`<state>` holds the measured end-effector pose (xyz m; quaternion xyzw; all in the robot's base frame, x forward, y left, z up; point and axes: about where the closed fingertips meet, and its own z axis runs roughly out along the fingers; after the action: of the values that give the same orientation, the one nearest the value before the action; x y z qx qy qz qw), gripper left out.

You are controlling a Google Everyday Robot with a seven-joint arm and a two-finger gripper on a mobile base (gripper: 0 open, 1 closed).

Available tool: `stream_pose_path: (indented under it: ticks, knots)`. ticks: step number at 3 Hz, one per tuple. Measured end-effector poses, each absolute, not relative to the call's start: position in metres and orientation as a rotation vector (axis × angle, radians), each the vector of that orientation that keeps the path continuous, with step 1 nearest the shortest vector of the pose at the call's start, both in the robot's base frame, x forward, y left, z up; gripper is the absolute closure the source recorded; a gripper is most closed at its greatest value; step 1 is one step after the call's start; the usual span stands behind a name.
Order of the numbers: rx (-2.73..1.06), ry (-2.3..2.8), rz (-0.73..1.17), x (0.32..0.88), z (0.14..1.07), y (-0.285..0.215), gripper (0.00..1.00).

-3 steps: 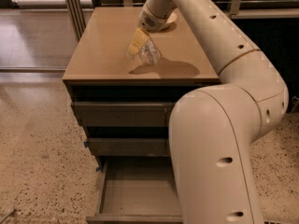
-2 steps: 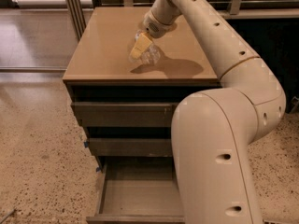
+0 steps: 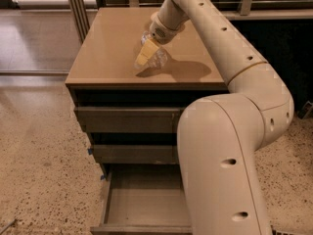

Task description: Place water bottle into bottom drawer

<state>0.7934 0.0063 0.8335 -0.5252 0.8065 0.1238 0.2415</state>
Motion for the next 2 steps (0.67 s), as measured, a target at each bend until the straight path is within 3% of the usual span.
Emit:
stream_pose_path:
  ticks: [1,2]
  knots:
    - [-1.452,2.218,0.409,0.7891,0.8182,0.0056,0.0]
    - [-1.454,2.219,0.419,0.7886,0.8163,0.0061,0.14]
